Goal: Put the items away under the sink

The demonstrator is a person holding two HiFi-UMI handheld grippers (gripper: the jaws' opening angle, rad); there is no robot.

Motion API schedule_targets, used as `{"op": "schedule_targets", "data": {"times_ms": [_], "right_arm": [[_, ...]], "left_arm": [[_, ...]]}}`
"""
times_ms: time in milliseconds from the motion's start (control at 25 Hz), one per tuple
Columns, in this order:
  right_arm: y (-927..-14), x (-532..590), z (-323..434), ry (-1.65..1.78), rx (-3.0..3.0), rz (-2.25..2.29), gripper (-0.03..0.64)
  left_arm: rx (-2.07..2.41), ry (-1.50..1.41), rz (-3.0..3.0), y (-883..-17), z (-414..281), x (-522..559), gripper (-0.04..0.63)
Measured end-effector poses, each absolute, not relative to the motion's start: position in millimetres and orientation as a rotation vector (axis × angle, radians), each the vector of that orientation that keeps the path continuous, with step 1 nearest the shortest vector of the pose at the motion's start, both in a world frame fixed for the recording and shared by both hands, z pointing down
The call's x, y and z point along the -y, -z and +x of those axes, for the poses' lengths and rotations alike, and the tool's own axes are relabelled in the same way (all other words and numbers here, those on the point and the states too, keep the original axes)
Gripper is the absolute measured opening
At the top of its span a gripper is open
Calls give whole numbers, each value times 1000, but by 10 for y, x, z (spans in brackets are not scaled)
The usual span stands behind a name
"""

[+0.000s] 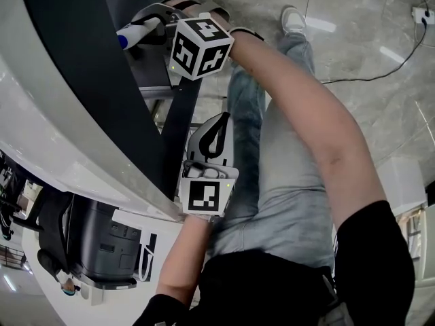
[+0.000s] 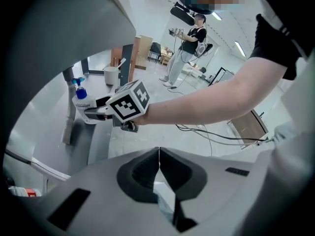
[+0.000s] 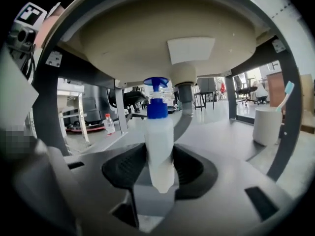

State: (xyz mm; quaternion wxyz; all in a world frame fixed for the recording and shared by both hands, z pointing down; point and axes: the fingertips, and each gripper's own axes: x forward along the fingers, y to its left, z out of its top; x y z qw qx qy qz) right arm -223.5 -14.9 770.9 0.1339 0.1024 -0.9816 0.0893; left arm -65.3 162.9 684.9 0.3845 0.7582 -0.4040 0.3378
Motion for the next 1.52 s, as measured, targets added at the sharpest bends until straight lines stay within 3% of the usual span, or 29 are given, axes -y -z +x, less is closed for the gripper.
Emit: {"op": "schedule_targets", "data": {"times_ms": [560, 1120, 1360, 1520], "right_arm": [[-7789, 113, -2405, -243, 2782, 233, 184], [-7499, 113, -1522, -367, 2709, 391, 193], [-7270, 147, -876, -473, 2600, 570, 97], [-6983, 201, -443, -542, 2551, 683, 75]], "left_arm": [[1088, -846, 1886, -6819, -640, -1721, 20], [1064, -840, 1914, -6633, -462, -1622, 20], [1087, -807, 1998, -6369, -362, -1422, 20], [1117, -788, 2065, -6113, -277, -1224, 20]]}}
